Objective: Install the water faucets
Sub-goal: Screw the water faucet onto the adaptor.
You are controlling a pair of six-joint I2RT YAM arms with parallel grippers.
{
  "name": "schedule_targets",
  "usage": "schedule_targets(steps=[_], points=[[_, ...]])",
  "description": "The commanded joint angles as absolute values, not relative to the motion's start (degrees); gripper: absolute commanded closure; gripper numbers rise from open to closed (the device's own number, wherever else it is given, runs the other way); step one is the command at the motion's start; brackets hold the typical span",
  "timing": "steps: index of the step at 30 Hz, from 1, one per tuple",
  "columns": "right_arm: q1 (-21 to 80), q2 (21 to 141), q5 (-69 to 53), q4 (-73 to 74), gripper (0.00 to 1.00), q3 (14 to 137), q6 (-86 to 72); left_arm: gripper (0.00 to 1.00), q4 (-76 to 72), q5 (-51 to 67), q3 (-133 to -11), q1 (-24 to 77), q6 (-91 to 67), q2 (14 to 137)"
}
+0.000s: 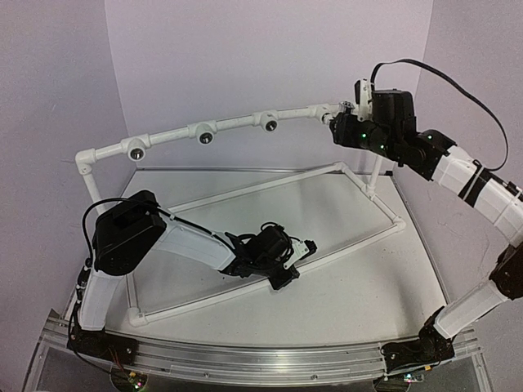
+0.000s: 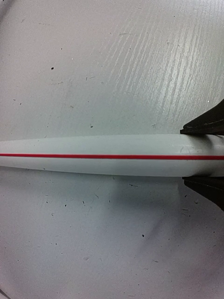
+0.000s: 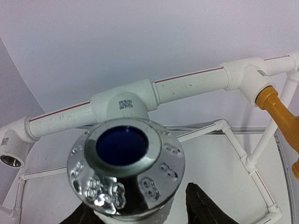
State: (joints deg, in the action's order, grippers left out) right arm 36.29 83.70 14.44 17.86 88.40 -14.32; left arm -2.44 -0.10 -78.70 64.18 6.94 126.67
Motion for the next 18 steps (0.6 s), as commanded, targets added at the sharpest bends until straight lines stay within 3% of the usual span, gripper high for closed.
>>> schedule_targets(steps=[1, 9, 14, 18], points=[[36.2, 84.2, 16.2, 14.3, 0.40, 91.1, -15.0, 1.00, 12.7, 2.7, -74.8, 65.2, 8.2, 135.8], [36.2, 87.1, 17.2, 11.2, 0.45, 92.8, -13.9, 1.00, 12.7, 2.6, -74.6, 65.2, 8.1, 135.7], [36.2, 88.9, 18.7, 10.2, 0.58, 93.7, -15.2, 1.00, 12.7, 2.6, -74.6, 65.2, 8.1, 135.6], [36.2, 89.0, 19.5, 8.9, 0.83, 92.9, -17.6, 1.00, 12.7, 2.6, -74.5, 65.2, 8.1, 135.6]])
